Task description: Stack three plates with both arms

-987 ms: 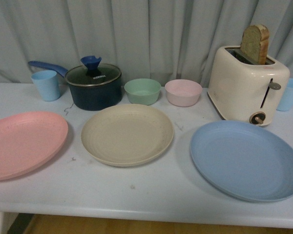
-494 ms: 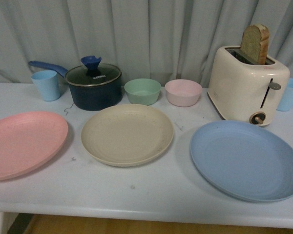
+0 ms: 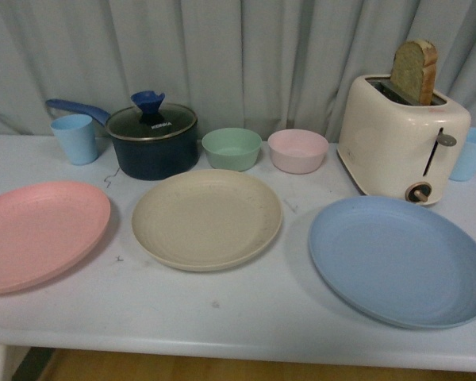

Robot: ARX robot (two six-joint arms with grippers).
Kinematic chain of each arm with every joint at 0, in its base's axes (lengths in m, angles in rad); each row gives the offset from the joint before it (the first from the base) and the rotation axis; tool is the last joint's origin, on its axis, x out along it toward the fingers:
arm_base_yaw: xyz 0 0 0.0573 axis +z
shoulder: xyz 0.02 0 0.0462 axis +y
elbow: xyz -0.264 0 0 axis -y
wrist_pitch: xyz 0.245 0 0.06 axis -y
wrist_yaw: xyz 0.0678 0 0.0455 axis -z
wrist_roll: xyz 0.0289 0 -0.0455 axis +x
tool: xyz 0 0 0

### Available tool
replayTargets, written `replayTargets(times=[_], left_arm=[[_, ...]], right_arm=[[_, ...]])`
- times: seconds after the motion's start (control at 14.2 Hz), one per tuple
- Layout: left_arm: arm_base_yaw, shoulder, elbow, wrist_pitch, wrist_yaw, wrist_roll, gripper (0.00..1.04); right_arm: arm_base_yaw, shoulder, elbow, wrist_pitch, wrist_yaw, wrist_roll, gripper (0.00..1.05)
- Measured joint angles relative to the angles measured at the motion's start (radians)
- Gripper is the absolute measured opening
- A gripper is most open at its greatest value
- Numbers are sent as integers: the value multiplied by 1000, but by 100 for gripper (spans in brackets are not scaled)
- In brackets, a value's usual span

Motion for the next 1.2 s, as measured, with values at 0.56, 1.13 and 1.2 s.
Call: replayTargets(times=[0.56, 1.13, 1.2], left_arm=[[0, 0, 0, 0, 0, 0, 98], [-151, 289, 200, -372, -301, -196, 98], [-129, 365, 257, -333, -325, -241, 98]], right_arm=[[0, 0, 0, 0, 0, 0, 98], [0, 0, 0, 0, -2, 0, 98], [0, 0, 0, 0, 0, 0, 98]])
